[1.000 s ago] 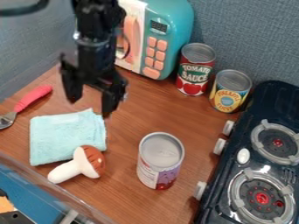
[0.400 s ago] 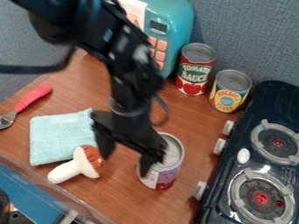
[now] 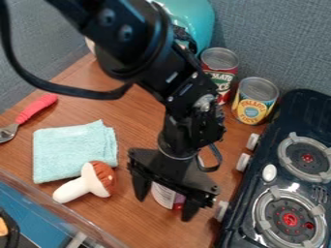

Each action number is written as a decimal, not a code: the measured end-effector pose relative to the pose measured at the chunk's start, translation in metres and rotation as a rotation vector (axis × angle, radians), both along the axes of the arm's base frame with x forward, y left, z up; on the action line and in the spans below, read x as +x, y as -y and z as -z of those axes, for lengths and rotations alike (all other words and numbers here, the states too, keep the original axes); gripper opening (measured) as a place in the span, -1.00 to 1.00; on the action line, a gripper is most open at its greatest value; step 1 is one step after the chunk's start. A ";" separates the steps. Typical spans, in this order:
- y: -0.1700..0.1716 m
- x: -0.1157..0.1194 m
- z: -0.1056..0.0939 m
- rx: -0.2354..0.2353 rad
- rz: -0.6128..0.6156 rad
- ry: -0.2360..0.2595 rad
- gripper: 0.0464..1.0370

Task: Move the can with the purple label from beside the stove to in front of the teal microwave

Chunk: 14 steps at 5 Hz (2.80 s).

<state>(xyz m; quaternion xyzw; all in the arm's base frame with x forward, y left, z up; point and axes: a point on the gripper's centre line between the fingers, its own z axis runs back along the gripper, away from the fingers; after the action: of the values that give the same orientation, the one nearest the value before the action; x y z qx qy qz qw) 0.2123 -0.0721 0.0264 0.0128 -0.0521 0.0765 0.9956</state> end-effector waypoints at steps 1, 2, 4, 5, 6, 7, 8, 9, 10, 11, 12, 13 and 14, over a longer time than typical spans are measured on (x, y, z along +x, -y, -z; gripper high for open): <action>0.004 0.007 0.005 -0.018 -0.101 -0.034 0.93; 0.001 0.012 0.013 -0.025 -0.171 -0.074 0.93; -0.010 0.031 0.031 0.005 -0.232 -0.111 0.93; -0.024 0.046 0.034 -0.001 -0.279 -0.108 0.93; -0.041 0.059 0.032 -0.009 -0.335 -0.098 0.93; -0.060 0.069 0.028 -0.026 -0.396 -0.078 0.93; -0.080 0.077 0.024 -0.019 -0.457 -0.053 0.93; -0.104 0.089 0.028 -0.010 -0.530 -0.057 0.93; -0.133 0.100 0.035 -0.017 -0.634 -0.083 0.93; -0.164 0.116 0.037 -0.027 -0.728 -0.097 0.93; -0.198 0.126 0.036 -0.031 -0.817 -0.090 0.93; -0.213 0.121 0.036 -0.034 -0.861 -0.080 0.93; -0.208 0.102 0.031 -0.028 -0.851 -0.076 0.93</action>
<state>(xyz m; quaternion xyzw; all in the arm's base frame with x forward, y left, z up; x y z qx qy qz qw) 0.3143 0.1363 -0.0049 0.0223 -0.0045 0.4805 0.8767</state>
